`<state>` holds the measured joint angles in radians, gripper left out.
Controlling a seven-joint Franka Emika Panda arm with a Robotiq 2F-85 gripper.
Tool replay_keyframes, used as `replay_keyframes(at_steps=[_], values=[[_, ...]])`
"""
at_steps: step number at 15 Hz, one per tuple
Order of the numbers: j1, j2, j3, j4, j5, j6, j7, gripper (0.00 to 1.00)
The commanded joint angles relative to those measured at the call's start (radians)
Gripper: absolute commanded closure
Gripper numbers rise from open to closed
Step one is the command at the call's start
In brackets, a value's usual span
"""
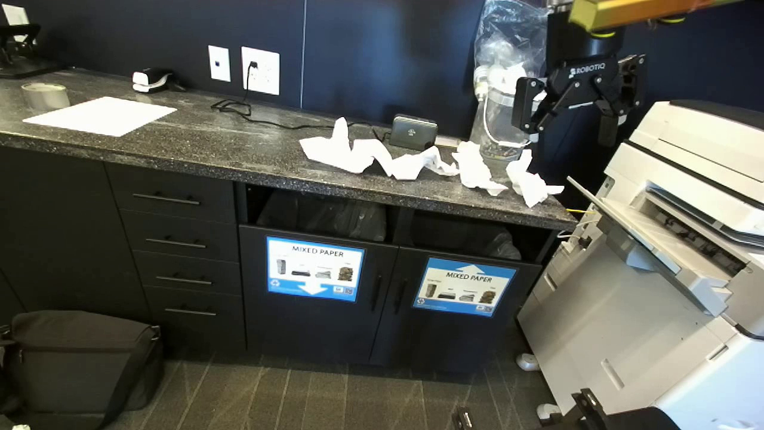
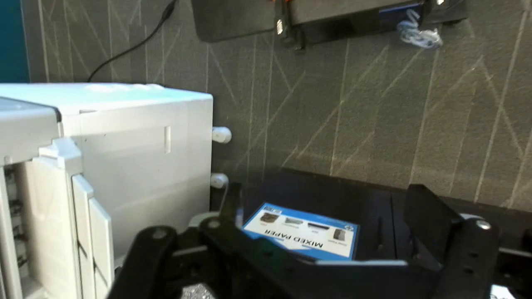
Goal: Put the first piece of paper from the right in the right bin
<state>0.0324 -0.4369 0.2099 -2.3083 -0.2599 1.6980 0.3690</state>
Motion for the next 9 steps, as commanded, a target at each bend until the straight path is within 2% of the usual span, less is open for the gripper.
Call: replay_keyframes(at_steps=[1,5,9], values=[[-0.024,-0.014,-0.109,-0.043,-0.096,0.173,-0.165,0.00],[-0.053,0.048,-0.240,-0.016,-0.078,0.379,-0.369,0.00],[-0.054,0.170,-0.300,0.077,-0.018,0.452,-0.525,0.00]])
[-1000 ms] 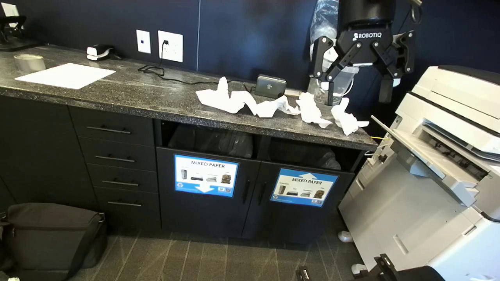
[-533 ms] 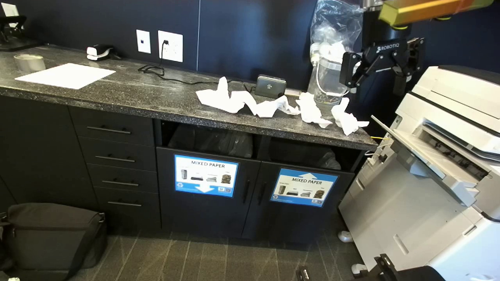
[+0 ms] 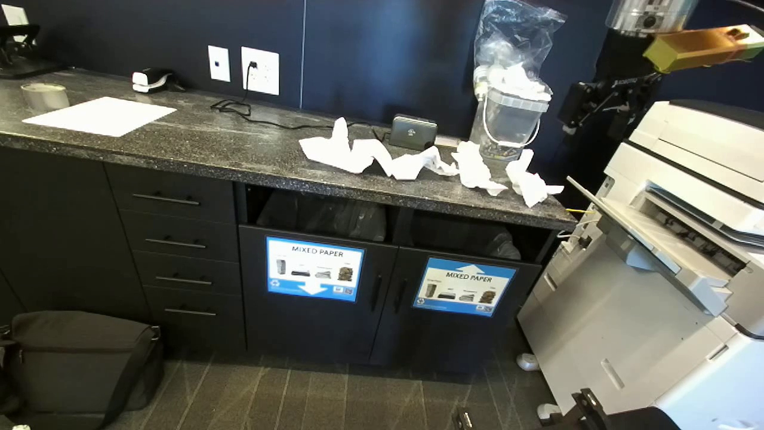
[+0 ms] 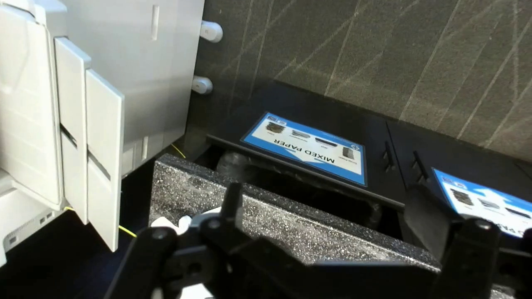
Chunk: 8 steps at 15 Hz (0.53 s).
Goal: Put the first piece of paper from the right in the right bin
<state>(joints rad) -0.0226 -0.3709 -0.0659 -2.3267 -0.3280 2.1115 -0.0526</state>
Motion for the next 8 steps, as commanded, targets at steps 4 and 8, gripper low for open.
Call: replay_keyframes(at_steps=[4,8], values=[[-0.005,0.289,-0.041,0.254,0.135,0.048,-0.180,0.00],[-0.037,0.498,-0.046,0.440,0.203,0.050,-0.211,0.00]])
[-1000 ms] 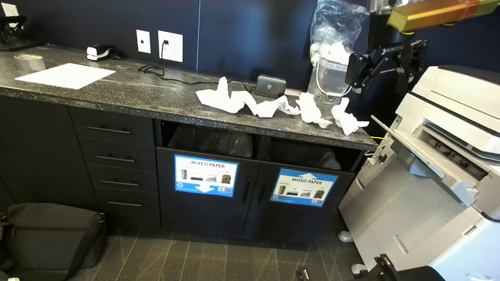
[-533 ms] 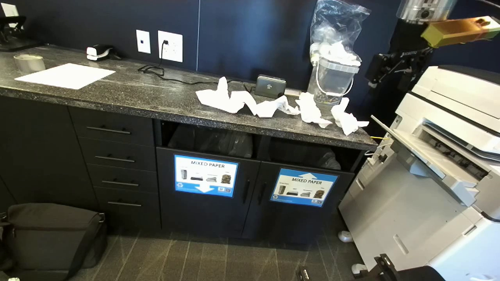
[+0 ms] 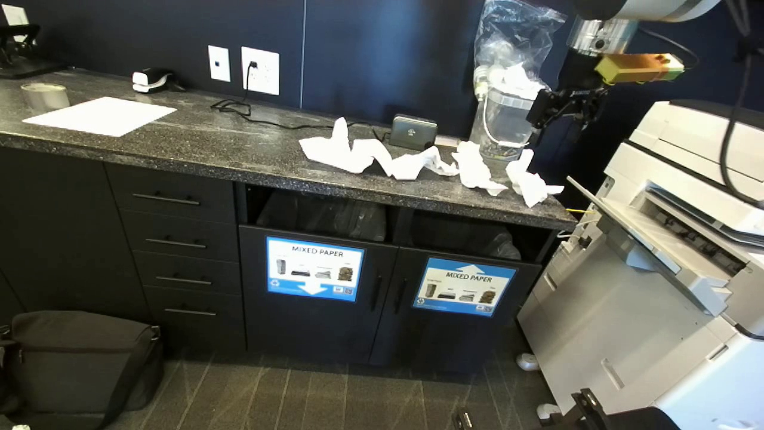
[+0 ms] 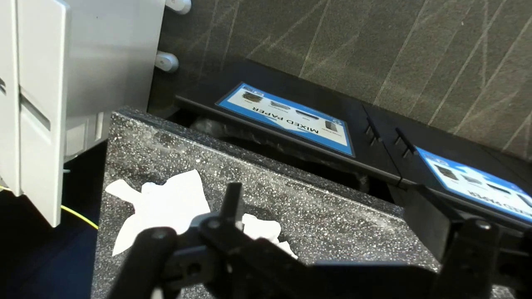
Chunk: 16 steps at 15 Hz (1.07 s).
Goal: Put the first piece of paper from the right in the right bin
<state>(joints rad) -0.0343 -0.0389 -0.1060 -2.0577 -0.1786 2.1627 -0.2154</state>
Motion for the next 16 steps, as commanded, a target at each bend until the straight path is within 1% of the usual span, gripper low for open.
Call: replay_keyframes(at_steps=[1,6,9,12,16], values=[[-0.038,0.212,-0.004,0.212,0.062,-0.002,-0.051,0.00],[-0.102,0.432,-0.001,0.403,0.090,-0.002,-0.024,0.00],[-0.135,0.529,0.005,0.504,0.110,-0.014,-0.020,0.00],[-0.154,0.602,0.009,0.593,0.113,-0.019,-0.018,0.00],[-0.154,0.665,0.009,0.682,0.098,-0.023,-0.005,0.00]])
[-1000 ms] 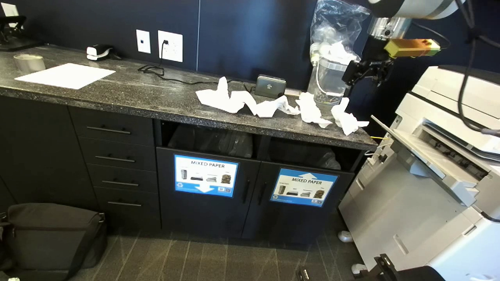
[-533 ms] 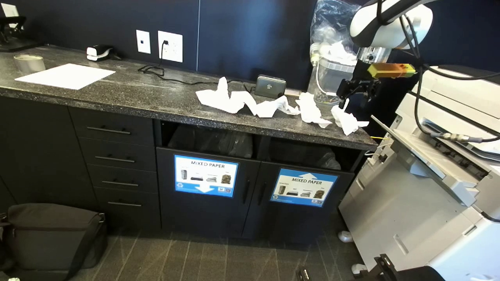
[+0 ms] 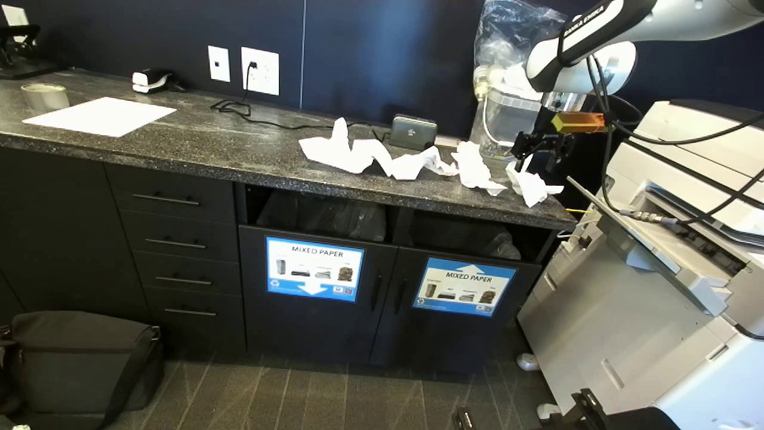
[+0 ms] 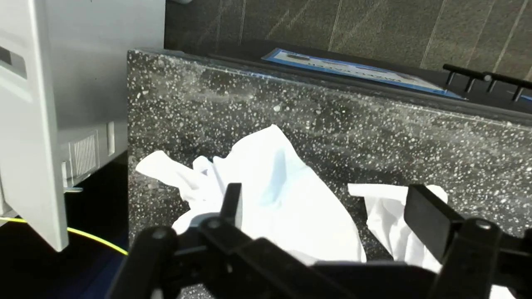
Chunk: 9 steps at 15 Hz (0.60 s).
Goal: Put the first piece of paper from the right in the right bin
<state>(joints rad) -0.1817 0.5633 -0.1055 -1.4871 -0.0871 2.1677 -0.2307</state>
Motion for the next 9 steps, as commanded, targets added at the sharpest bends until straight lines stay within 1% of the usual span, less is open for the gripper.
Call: replay_keyframes(at_steps=[1,9], values=[[-0.009,0.078,0.010,0.133,0.008,-0.032,0.006,0.00],[-0.018,0.191,0.029,0.282,0.012,-0.101,-0.029,0.00]])
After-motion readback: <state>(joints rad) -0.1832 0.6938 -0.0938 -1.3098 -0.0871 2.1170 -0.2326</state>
